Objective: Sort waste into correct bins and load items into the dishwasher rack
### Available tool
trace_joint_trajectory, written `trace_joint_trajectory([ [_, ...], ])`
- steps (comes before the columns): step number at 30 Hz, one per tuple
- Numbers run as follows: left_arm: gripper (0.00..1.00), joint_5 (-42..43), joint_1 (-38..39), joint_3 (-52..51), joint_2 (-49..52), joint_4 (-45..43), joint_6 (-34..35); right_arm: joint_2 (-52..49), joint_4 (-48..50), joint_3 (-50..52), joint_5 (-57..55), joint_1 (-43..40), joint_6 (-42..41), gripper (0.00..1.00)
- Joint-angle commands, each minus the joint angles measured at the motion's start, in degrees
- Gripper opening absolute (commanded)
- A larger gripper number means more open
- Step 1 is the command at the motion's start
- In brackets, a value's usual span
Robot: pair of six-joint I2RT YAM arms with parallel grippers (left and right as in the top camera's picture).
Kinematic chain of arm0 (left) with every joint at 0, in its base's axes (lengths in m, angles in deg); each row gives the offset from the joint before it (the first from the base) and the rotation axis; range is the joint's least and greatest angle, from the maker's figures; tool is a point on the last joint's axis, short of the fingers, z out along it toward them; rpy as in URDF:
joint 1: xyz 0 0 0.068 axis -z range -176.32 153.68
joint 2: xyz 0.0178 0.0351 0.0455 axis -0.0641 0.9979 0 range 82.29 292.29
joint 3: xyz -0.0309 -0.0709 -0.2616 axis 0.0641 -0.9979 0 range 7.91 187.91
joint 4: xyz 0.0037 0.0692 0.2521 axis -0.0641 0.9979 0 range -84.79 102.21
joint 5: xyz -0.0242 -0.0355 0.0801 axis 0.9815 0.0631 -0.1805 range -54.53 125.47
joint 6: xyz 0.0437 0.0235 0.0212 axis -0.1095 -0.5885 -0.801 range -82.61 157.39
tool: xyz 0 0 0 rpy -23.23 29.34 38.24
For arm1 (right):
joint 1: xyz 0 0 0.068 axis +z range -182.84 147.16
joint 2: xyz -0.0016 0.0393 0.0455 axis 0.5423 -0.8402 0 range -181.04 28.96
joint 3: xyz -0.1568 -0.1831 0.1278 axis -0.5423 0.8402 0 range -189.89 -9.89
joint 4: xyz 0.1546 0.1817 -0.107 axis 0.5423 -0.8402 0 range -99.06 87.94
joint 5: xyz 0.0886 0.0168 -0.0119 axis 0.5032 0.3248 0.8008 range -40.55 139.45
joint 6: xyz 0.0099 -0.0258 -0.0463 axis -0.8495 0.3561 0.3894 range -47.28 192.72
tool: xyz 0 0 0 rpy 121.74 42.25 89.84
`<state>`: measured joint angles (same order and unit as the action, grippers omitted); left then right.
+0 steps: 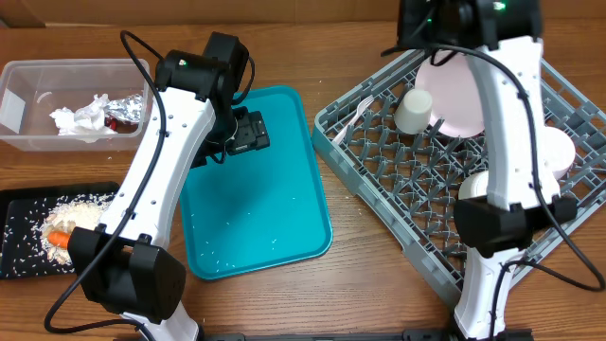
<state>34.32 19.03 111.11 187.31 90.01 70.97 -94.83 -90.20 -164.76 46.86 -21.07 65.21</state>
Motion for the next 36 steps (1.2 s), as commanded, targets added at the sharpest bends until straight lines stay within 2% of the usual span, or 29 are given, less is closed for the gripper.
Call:
trace_joint_trajectory([
  [1,1.0,-0.76,0.0,-0.42,-0.76,-0.04,0.92,1.22,-4.09,-5.4,-0.79,0.15,-3.56,0.82],
  [3,1.0,-0.76,0.0,-0.42,-0.76,-0.04,0.92,1.79,-7.19,-8.28,-0.81,0.13,-5.7,0.98],
  [4,1.0,-0.76,0.0,-0.42,-0.76,-0.04,0.92,2.32,-8.68,-9.66,-0.79,0.04,-6.54,1.0],
  [9,1.0,-0.76,0.0,-0.42,-0.76,-0.04,0.92,9.49,-8.92,-10.69,-0.59,0.07,-10.82,1.0],
  [14,1.0,-0.76,0.02,-0.42,-0.76,-0.04,0.92,17.99,-8.92,-7.82,3.69,0.15,-10.78,1.0],
  [18,1.0,-0.76,0.0,-0.42,-0.76,-0.04,0.92,27.93,-8.92,3.48,7.41,0.17,-10.75,1.0],
  [23,1.0,-0.79,0.0,-0.42,-0.76,-0.04,0.92,42.1,-8.9,26.25,3.82,0.15,-10.8,1.0],
  [26,1.0,-0.76,0.0,-0.42,-0.76,-0.04,0.92,47.47,-8.9,35.74,3.76,0.15,-10.78,1.0],
  [31,1.0,-0.76,0.0,-0.42,-0.76,-0.04,0.92,51.15,-8.9,44.04,4.37,0.15,-10.75,1.0],
  [36,1.0,-0.76,0.0,-0.42,-0.76,-0.04,0.92,49.81,-8.87,44.94,4.37,0.15,-10.78,1.0],
])
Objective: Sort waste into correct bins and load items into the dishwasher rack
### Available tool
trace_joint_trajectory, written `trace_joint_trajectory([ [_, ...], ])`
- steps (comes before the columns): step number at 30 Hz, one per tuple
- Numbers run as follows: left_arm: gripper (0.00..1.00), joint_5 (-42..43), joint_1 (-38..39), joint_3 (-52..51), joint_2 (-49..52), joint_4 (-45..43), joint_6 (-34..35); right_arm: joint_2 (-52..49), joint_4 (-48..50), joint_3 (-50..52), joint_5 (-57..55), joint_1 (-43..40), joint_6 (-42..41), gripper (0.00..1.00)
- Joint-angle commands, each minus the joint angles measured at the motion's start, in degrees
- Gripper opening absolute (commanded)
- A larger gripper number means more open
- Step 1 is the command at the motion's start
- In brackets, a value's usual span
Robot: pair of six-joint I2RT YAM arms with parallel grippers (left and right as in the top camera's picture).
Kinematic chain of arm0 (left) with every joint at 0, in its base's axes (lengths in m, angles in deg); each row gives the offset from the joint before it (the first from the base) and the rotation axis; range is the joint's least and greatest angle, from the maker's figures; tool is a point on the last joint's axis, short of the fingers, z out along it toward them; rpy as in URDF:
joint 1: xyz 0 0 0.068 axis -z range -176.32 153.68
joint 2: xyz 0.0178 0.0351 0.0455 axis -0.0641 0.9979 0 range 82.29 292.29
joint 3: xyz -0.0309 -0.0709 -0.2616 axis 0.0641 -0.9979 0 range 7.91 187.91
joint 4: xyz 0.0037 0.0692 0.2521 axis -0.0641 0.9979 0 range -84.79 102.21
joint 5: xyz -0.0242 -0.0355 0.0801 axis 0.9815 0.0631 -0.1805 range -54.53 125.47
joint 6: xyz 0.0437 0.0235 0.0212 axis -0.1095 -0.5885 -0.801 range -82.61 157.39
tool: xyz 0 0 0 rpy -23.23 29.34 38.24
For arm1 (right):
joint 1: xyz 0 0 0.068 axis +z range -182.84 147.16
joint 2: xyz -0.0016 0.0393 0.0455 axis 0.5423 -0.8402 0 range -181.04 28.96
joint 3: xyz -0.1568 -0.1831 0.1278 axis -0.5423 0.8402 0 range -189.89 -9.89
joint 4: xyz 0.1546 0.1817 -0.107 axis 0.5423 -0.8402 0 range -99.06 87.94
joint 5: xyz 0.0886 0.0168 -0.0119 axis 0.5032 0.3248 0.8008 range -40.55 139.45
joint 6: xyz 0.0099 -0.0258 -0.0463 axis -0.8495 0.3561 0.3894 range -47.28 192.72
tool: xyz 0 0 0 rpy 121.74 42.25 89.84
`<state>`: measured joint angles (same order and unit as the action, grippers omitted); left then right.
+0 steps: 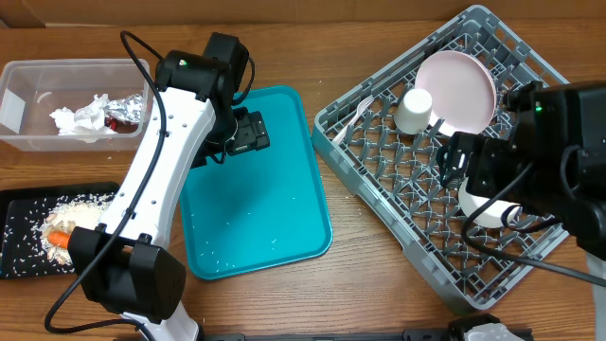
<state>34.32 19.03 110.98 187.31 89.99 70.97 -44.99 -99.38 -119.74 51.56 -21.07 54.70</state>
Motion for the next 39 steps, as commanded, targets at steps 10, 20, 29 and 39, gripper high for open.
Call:
trace_joint_trajectory([
  [10,1.0,-0.76,0.0,-0.28,-0.76,-0.02,0.92,-2.34,0.28,-0.09,-0.46,0.15,-0.02,1.0],
  [20,1.0,-0.79,0.02,-0.28,-0.76,-0.02,0.92,3.58,9.46,8.37,-0.72,0.15,4.74,1.0],
  [29,1.0,-0.76,0.02,-0.28,-0.76,-0.02,0.92,26.53,36.63,46.64,-0.48,-1.01,4.72,1.0],
  [39,1.0,-0.76,0.02,-0.28,-0.76,-0.02,0.92,51.87,74.47,84.85,5.75,-2.16,4.63,1.0],
])
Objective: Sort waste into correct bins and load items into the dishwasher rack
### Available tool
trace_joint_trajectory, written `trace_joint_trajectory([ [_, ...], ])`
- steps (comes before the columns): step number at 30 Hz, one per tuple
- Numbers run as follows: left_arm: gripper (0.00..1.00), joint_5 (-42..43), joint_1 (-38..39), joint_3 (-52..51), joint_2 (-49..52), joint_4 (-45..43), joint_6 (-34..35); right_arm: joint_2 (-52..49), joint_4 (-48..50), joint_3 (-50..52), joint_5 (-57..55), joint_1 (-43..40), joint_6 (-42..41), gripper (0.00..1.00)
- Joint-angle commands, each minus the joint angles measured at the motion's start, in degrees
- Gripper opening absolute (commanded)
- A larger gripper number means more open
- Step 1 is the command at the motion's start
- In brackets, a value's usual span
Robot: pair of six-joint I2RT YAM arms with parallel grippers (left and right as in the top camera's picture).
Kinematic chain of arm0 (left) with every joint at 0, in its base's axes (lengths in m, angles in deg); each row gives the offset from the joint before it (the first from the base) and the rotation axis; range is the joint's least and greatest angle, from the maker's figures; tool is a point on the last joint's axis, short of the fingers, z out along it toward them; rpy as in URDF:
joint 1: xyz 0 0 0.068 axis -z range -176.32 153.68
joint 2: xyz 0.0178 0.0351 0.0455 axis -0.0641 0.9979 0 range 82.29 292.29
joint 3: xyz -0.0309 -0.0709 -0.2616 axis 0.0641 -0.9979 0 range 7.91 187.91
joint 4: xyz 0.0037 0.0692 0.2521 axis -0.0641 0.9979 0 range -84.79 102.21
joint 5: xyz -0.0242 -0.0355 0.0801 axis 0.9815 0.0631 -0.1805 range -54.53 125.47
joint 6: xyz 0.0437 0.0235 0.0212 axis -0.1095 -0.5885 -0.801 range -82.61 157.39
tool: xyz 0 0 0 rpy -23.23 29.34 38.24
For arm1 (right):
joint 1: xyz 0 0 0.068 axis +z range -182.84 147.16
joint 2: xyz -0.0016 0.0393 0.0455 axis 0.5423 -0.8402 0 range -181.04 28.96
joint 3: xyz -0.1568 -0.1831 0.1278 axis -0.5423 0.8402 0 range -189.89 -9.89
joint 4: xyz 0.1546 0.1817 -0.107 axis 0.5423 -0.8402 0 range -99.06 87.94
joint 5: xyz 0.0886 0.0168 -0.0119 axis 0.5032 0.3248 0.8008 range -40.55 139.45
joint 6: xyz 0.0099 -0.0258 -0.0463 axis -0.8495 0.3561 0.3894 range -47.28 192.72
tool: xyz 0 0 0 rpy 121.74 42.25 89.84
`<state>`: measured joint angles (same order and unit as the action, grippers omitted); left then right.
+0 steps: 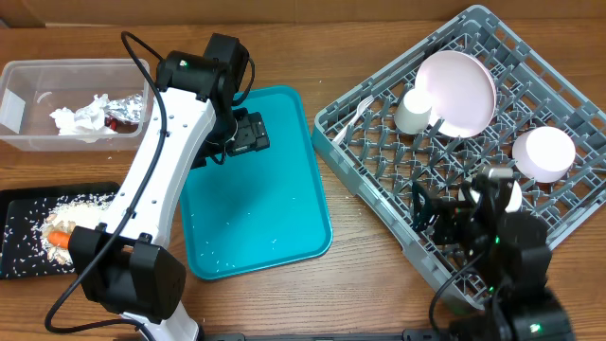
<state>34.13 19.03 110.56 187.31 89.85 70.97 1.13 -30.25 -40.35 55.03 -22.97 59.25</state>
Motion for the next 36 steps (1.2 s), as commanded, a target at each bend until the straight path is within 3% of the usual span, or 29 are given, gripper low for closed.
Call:
trace_joint_trajectory([
  [1,1.0,-0.59,0.02,0.13,-0.76,0.11,0.92,7.65,7.85,7.61,2.27,-0.26,-0.04,1.0],
  [14,1.0,-0.57,0.04,0.13,-0.76,0.11,0.92,21.9,27.5,23.43,-3.69,-0.55,-0.02,1.0],
  [21,1.0,-0.57,0.04,0.13,-0.76,0.11,0.92,27.85,29.51,26.36,-3.96,-5.11,-0.07,1.0],
  [36,1.0,-0.57,0.04,0.13,-0.76,0.11,0.92,27.69,36.3,30.01,-2.99,-10.75,0.2,1.0],
])
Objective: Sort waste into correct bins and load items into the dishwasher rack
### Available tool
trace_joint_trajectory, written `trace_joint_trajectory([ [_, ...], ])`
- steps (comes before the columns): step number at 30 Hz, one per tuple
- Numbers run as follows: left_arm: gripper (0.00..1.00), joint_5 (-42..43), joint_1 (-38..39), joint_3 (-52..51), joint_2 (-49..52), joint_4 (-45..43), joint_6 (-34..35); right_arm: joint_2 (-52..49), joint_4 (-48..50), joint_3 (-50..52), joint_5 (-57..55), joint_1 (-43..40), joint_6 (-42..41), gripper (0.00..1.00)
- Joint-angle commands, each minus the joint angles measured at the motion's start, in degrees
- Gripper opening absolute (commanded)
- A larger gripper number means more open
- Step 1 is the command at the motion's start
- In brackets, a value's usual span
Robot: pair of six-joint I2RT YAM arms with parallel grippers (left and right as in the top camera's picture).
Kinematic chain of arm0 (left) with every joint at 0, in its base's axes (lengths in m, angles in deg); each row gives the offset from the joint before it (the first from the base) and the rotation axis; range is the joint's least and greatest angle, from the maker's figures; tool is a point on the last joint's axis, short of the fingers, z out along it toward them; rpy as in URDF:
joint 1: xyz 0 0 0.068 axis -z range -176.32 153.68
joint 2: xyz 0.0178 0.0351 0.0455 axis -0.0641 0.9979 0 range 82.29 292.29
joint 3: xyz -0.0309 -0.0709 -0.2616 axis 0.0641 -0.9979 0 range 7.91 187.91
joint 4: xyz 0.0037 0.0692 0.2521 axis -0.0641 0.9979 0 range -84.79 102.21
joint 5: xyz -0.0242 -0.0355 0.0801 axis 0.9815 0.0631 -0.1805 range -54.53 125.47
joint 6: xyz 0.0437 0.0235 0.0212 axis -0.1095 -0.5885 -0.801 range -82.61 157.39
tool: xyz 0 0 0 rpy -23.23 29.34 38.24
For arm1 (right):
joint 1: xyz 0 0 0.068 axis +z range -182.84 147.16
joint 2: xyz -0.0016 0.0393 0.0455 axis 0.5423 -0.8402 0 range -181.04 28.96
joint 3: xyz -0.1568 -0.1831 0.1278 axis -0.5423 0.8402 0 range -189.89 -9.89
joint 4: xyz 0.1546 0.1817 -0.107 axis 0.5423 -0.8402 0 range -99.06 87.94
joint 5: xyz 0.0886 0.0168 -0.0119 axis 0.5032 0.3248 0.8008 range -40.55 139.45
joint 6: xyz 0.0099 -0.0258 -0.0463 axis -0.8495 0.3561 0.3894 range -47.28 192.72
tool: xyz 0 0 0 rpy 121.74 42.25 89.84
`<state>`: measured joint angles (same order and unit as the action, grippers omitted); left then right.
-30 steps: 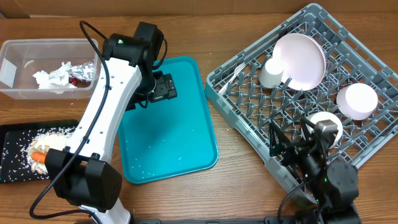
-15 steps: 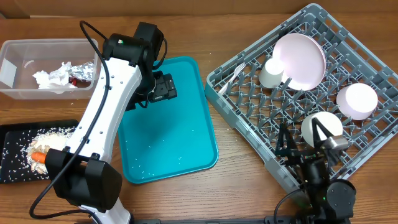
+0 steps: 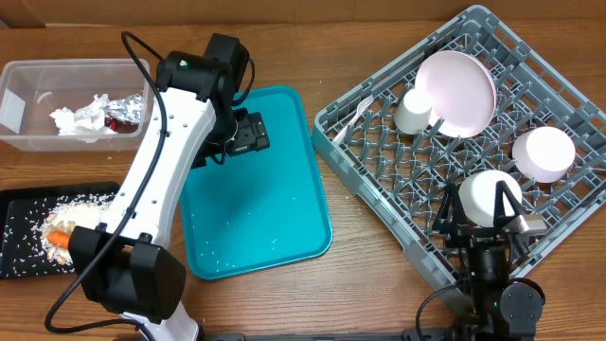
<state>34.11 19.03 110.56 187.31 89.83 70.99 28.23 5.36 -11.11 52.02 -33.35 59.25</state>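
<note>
The grey dishwasher rack (image 3: 568,76) on the right holds a pink plate (image 3: 459,90), a white cup (image 3: 414,109), a white fork (image 3: 355,114), a pale bowl (image 3: 543,152) and a white bowl (image 3: 488,189). My right gripper (image 3: 476,206) is drawn back at the rack's near edge. Seen from above, its fingers stand open on either side of the white bowl. My left gripper (image 3: 249,133) hangs over the far left part of the teal tray (image 3: 265,237); its jaws cannot be made out.
A clear bin (image 3: 28,71) at the far left holds crumpled foil and tissue. A black tray (image 3: 19,260) at the near left carries rice and a piece of carrot. White crumbs lie scattered on the teal tray.
My right arm has drawn back further toward the near table edge. The white bowl in the rack now shows in full between its open fingers. The left arm has not moved.
At first my right arm reached far over the rack, above the pink plate. Then it lay across the rack's right side, then low at the rack's near edge, and now it is folded back there. The left arm stayed over the teal tray throughout.
</note>
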Motion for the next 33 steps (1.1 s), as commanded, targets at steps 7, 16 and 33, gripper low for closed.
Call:
trace_joint_trajectory([
  [7,1.0,-0.57,0.04,0.13,-0.76,0.13,0.9,0.59,-6.05,0.76,-0.57,-0.37,0.17,1.0],
  [16,1.0,-0.55,0.04,0.13,-0.76,0.13,0.9,0.59,-12.04,0.74,0.04,-0.35,0.11,1.0],
  [33,1.0,-0.57,0.04,0.13,-0.76,0.13,0.9,0.57,-12.04,0.74,0.04,-0.37,0.11,1.0],
])
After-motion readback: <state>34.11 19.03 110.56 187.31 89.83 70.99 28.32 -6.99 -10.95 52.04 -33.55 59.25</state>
